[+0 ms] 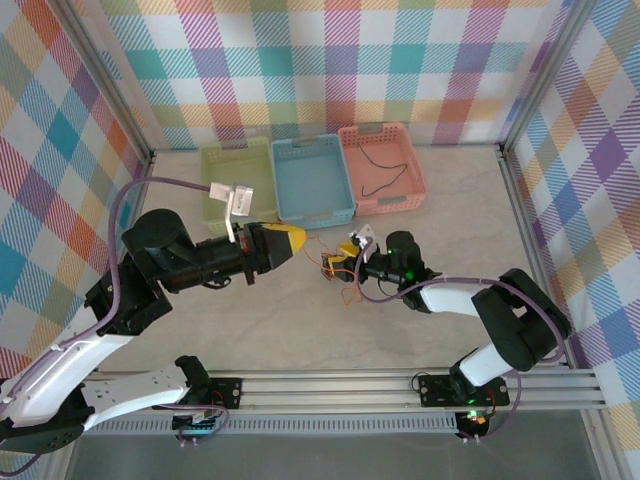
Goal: Untangle the cables
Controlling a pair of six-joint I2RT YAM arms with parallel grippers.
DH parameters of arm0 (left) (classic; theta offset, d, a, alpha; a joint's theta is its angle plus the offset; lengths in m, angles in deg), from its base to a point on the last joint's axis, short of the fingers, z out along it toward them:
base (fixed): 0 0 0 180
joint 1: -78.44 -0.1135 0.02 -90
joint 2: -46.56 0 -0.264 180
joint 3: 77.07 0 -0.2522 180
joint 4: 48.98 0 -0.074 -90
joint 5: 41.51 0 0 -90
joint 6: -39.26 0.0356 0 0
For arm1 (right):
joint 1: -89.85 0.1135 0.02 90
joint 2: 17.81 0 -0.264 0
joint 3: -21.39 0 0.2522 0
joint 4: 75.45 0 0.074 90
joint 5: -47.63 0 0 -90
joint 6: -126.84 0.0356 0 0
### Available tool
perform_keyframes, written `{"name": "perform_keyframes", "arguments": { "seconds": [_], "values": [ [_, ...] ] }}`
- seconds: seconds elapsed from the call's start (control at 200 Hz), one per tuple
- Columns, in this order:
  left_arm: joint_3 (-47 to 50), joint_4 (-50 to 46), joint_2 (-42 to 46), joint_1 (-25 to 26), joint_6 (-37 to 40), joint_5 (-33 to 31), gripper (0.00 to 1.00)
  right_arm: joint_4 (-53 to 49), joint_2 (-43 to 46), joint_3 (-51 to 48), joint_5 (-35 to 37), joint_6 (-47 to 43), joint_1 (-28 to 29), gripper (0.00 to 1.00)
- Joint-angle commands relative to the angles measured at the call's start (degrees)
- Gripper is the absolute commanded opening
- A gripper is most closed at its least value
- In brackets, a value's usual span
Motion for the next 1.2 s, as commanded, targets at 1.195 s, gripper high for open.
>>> {"name": "perform_keyframes", "arguments": {
  "seconds": [1.195],
  "values": [
    [-7.2, 2.5, -8.6, 4.7, -9.3, 23.2, 0.0, -14.6, -2.8, 7.6, 21.6, -0.3, 1.7, 0.4]
  ]
}}
